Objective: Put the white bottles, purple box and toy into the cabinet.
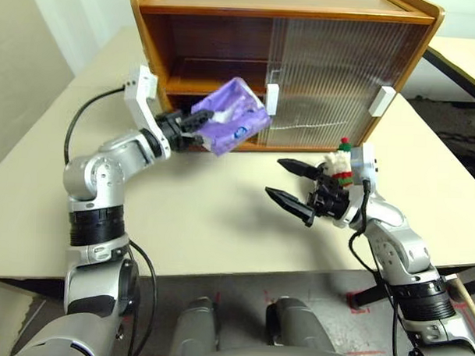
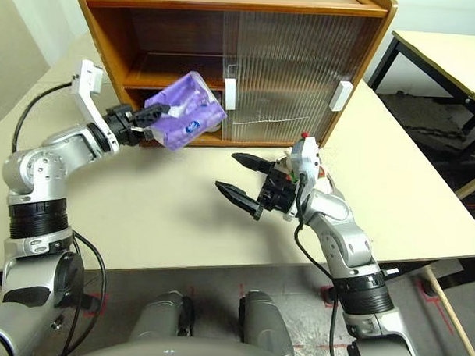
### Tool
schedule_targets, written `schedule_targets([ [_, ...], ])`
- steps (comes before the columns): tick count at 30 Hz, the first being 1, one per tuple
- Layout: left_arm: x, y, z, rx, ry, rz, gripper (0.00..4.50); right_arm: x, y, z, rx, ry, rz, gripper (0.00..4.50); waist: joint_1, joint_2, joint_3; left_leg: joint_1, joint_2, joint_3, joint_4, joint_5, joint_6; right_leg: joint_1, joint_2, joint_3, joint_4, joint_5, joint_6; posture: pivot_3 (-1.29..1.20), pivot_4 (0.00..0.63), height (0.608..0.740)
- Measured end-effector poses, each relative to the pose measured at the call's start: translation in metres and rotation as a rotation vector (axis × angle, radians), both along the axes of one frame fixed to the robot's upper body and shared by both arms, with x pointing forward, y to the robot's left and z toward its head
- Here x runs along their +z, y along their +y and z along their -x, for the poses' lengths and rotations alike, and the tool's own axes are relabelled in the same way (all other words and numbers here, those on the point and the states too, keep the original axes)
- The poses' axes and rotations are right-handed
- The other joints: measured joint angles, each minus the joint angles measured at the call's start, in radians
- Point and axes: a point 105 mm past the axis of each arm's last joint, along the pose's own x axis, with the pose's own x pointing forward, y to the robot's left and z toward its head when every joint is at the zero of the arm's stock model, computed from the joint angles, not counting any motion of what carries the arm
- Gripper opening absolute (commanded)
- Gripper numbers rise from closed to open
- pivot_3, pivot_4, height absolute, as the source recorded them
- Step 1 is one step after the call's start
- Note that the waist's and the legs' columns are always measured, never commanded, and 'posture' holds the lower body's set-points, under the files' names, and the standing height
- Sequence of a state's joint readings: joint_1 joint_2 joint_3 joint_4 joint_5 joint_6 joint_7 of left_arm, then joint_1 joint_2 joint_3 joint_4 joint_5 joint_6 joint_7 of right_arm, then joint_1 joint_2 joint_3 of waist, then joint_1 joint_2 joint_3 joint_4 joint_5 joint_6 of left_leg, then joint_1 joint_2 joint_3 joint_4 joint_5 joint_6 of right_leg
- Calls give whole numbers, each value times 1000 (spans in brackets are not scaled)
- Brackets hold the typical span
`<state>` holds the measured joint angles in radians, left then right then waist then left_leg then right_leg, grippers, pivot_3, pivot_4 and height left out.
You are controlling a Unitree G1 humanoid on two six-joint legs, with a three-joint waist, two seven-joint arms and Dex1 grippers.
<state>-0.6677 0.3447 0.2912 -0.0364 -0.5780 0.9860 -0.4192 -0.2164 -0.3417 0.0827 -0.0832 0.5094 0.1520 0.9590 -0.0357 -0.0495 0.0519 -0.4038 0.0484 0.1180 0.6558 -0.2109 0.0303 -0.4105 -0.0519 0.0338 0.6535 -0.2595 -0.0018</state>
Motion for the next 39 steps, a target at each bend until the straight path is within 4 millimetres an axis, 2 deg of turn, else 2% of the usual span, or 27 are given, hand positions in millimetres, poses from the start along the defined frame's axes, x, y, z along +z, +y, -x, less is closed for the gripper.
schedule_targets([
  [5, 42, -6, -10, 98, -160, -126, 5, 0, 0, 0, 3, -7, -7, 4500, 1, 0, 0, 0, -1, 0, 0, 0, 0, 1, 0, 1, 0, 0, 0, 19, 0, 740],
  [8, 51, -5, -18, 169, -193, -141, 5, 1, 1, 0, 2, -9, -14, 4500, 1, 0, 0, 0, -1, 0, 0, 0, 0, 1, 0, 0, 0, 0, 0, 16, 0, 740],
  [10, 52, -6, -25, 200, -197, -132, 5, 1, 2, 0, 2, -12, -20, 4500, 1, 0, 0, 0, -1, 0, 0, 0, 0, 1, 0, 1, 0, 0, 0, 7, 0, 740],
  [14, 56, -19, -42, 224, -200, -69, 5, 2, 3, 0, 1, -25, -30, 4500, 0, 0, -1, 0, -1, 0, 0, 0, 0, 0, 0, 0, 0, 0, 1, -25, 0, 740],
  [19, 52, -19, -59, 281, -169, 0, 5, 1, 3, 2, -8, -36, -45, 4500, -2, 0, 0, 0, -1, 0, 0, 0, 0, 0, 0, 1, -1, 0, 1, -47, 0, 740],
  [24, 55, -11, -71, 361, -146, 70, 5, -1, -1, 3, -28, -39, -51, 4500, -9, -1, 0, 0, -1, 0, 0, 0, 0, 0, 1, 1, -1, -1, 2, -53, 0, 740],
  [30, 43, -4, -77, 421, -91, 98, 5, 0, -2, 3, -31, -46, -53, 4500, -22, -1, 0, 0, -1, 0, 0, 0, 0, 0, 1, 1, -1, -1, 2, -41, 0, 740],
  [31, 43, -2, -78, 438, -88, 105, 702, 0, -2, 3, -31, -47, -53, 4500, -25, -1, 0, 0, -1, 0, 0, 0, 0, 0, 1, 1, -1, -1, 2, -41, 0, 740],
  [39, 55, 0, -80, 467, -114, 155, 3792, -1, -2, 3, -31, -48, -52, 4500, -26, -1, 0, 0, -1, 0, 0, 0, 0, 0, 0, 0, -1, -1, 3, -19, 0, 740],
])
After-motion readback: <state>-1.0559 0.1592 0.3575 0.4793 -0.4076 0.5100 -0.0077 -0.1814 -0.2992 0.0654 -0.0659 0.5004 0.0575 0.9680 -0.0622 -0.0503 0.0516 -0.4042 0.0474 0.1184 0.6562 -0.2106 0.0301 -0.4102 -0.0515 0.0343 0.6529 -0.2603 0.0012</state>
